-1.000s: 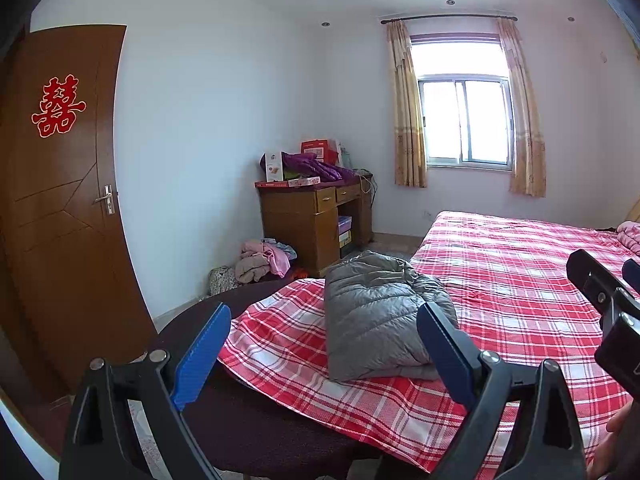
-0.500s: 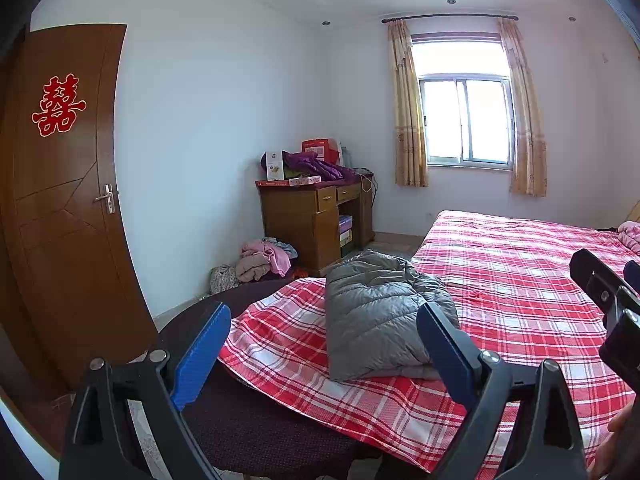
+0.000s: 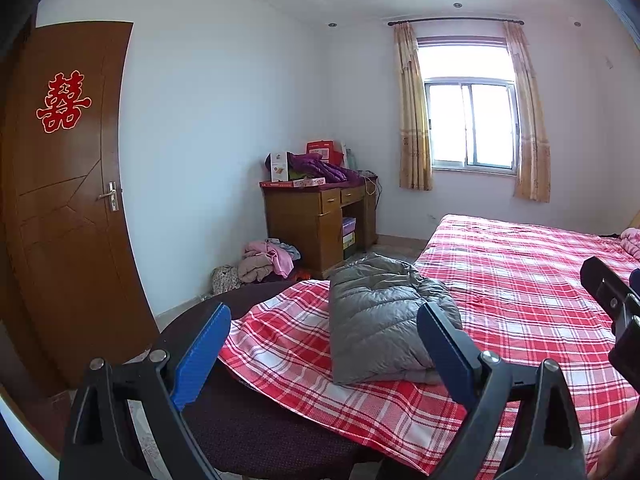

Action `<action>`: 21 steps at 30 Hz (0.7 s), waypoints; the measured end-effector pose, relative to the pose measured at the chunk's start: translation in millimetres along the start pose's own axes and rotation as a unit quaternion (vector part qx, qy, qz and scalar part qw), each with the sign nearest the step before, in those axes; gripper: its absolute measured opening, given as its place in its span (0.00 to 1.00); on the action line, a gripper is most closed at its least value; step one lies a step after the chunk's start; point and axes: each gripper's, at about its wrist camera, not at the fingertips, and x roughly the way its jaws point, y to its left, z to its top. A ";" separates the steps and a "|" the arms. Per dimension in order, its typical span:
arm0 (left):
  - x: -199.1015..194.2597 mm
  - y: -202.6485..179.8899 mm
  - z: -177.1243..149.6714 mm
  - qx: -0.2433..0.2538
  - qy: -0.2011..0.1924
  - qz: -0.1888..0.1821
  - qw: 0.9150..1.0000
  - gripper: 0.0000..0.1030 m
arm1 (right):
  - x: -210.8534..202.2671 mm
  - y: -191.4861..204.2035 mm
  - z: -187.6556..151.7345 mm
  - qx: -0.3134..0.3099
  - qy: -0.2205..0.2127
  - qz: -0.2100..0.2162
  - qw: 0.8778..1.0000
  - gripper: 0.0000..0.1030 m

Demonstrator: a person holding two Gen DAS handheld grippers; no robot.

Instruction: Fold large clothes

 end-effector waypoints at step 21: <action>20.5 5.3 -3.1 0.004 0.020 0.025 0.999 0.92 | 0.9 1.8 -1.2 0.003 0.002 -0.005 1.000 1.00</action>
